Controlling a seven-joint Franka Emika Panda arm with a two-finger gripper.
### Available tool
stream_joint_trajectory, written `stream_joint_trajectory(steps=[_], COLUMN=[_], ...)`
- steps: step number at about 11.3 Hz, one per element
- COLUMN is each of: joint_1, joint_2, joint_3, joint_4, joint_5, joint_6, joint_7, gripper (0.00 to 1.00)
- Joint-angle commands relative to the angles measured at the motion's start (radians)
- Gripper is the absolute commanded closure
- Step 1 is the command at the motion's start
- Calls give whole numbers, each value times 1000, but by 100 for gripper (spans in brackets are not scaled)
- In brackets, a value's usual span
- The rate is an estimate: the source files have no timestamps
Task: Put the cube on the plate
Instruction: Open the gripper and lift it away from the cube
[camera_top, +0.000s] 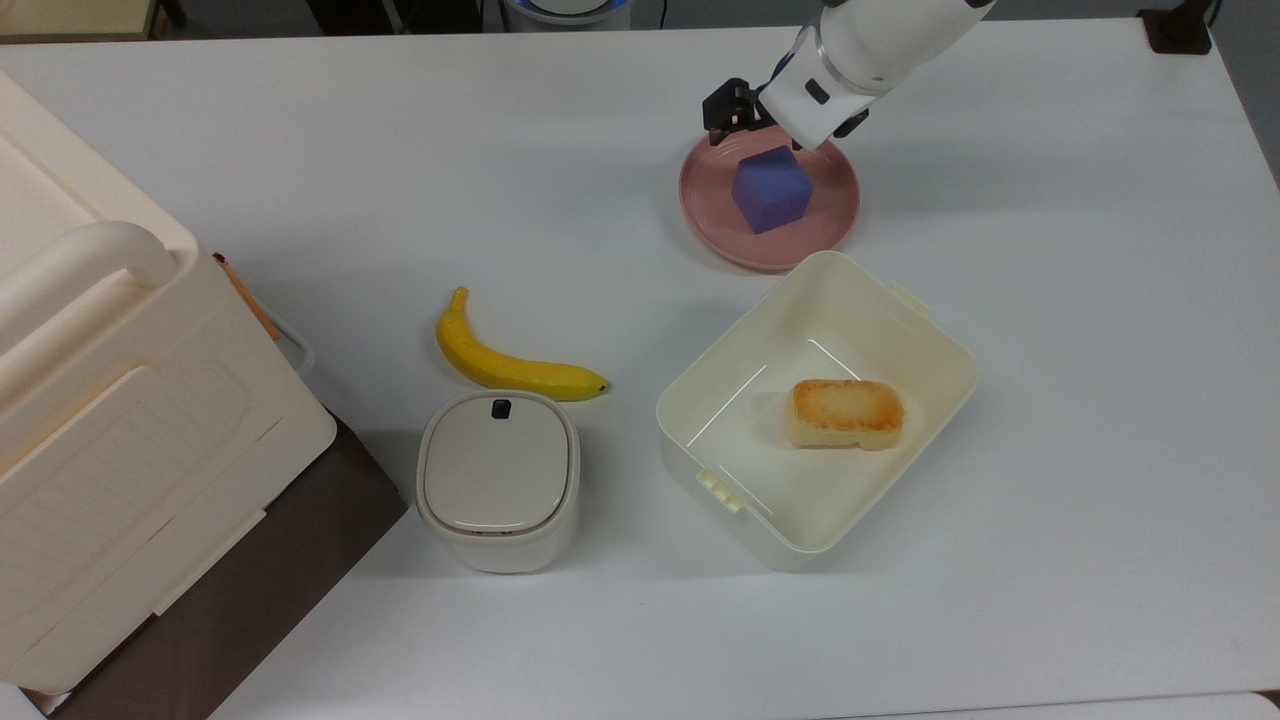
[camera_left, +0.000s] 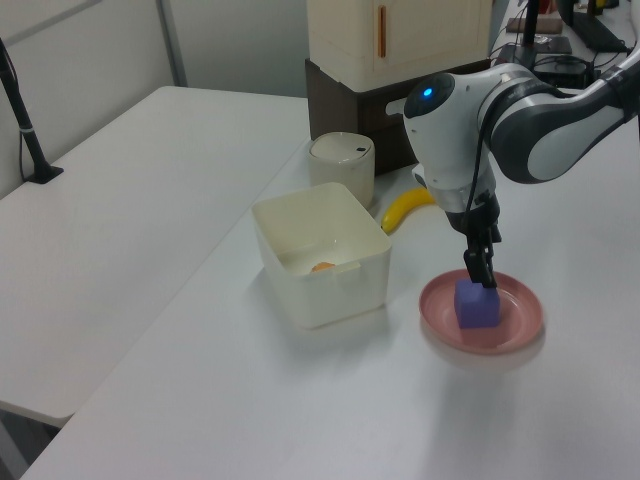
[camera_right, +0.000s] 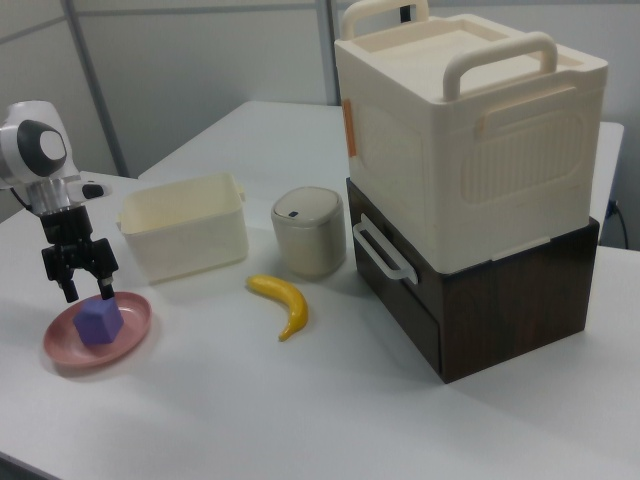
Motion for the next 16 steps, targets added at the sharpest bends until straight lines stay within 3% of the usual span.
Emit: stream_joint_trajectory(steps=[1,5,6,7,10,13,15,16], joint_1=[-82,-240,-295,-334,-345,-371,-367,-356], joint_2=[-67,-195,-208,-225,-273,-276,-262,-243], joint_3=[-7,-12,-18,-44,-178,-300,-379,-393], joint_4=[48,97,139,170,228,369,393,393], joint_5=[-2,13,63,89,114,160,163,163], joint_6=[-11,-9,-11,-15,-46,-170,-160,-161], joint_7=[11,-77,-117,-149,-229,-347,-349,-349], gripper=[0,0,0,0,0,0,0,0])
